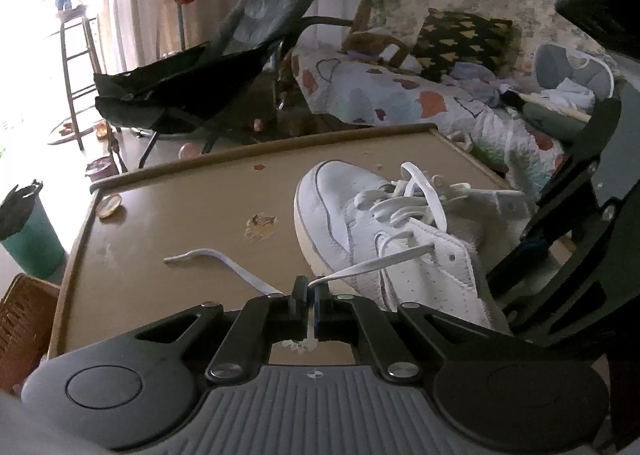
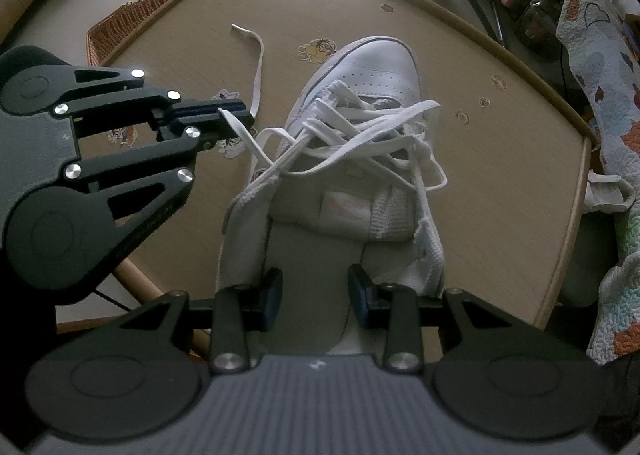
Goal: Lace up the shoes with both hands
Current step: 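Pull the lace taut away from the sneaker with the left gripper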
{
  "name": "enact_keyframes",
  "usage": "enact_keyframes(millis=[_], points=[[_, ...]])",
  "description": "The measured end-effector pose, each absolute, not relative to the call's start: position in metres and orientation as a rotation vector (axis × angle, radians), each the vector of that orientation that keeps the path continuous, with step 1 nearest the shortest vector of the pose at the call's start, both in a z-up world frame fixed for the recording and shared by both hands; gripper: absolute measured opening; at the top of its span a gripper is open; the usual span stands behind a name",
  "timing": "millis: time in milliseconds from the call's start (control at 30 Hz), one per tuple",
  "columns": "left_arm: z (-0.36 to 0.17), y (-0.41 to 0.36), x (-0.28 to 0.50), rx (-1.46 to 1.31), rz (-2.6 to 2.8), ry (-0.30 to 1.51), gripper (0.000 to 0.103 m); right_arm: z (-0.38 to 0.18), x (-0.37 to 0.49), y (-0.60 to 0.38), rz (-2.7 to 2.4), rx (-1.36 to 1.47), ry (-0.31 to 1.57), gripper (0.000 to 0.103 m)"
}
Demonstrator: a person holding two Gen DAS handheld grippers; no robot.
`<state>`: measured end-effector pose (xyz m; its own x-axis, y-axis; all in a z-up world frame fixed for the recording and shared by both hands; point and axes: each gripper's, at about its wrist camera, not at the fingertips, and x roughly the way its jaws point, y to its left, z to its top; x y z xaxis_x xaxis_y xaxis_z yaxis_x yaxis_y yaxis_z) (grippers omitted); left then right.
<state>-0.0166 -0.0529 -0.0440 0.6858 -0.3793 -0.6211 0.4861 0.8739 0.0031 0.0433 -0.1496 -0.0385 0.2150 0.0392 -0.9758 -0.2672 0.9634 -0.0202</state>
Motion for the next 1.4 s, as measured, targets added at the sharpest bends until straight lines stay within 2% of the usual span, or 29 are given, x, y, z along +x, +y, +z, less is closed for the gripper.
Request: enact_keyframes(millis=[1400], points=[[-0.054,-0.037,-0.001,0.153,-0.368,0.723,0.003,-0.037,0.04,-0.142,0.209,-0.197,1.343,0.036]])
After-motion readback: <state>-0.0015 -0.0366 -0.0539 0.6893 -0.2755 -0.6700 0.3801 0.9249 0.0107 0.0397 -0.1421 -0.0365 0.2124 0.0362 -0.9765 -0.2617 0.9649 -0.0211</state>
